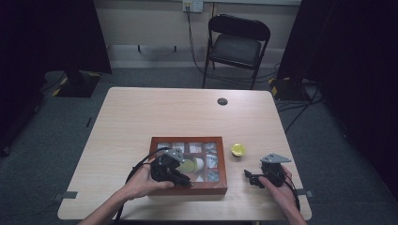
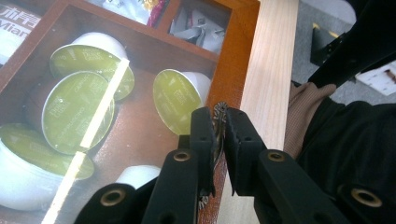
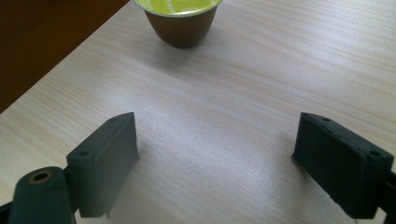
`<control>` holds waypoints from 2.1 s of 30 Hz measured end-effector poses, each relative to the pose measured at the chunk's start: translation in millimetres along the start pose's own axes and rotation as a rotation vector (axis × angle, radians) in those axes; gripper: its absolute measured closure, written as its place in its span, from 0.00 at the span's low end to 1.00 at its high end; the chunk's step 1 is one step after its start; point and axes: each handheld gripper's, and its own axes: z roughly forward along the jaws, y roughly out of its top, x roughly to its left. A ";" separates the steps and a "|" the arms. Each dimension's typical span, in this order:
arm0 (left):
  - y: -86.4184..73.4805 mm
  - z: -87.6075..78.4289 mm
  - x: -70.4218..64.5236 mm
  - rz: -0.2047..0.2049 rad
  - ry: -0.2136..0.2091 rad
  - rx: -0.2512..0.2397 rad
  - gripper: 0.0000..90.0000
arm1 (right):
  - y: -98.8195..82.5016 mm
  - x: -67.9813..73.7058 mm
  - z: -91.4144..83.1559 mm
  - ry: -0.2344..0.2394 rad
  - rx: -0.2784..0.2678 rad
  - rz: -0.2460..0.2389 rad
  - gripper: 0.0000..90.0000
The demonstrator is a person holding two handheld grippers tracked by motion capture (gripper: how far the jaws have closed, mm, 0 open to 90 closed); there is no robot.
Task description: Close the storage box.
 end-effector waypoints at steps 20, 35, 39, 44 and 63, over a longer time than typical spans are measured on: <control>-6.5 -23.4 5.6 -0.027 0.107 -0.123 0.44 | 0.6 -0.2 0.7 0.000 0.001 -0.005 0.13; -48.0 -65.1 11.1 -0.096 0.231 -0.195 0.25 | 1.2 -0.7 1.3 0.004 0.003 -0.008 0.13; -60.1 -78.3 18.0 -0.133 0.270 -0.233 0.19 | 1.2 -0.7 1.3 0.004 0.003 -0.008 0.13; -81.5 -93.1 24.3 -0.094 0.348 -0.235 0.22 | 1.2 -0.6 1.3 0.004 0.003 -0.009 0.13; -152.6 -96.1 70.1 -0.352 0.575 -0.168 0.18 | 1.2 -0.6 1.3 0.004 0.003 -0.009 0.13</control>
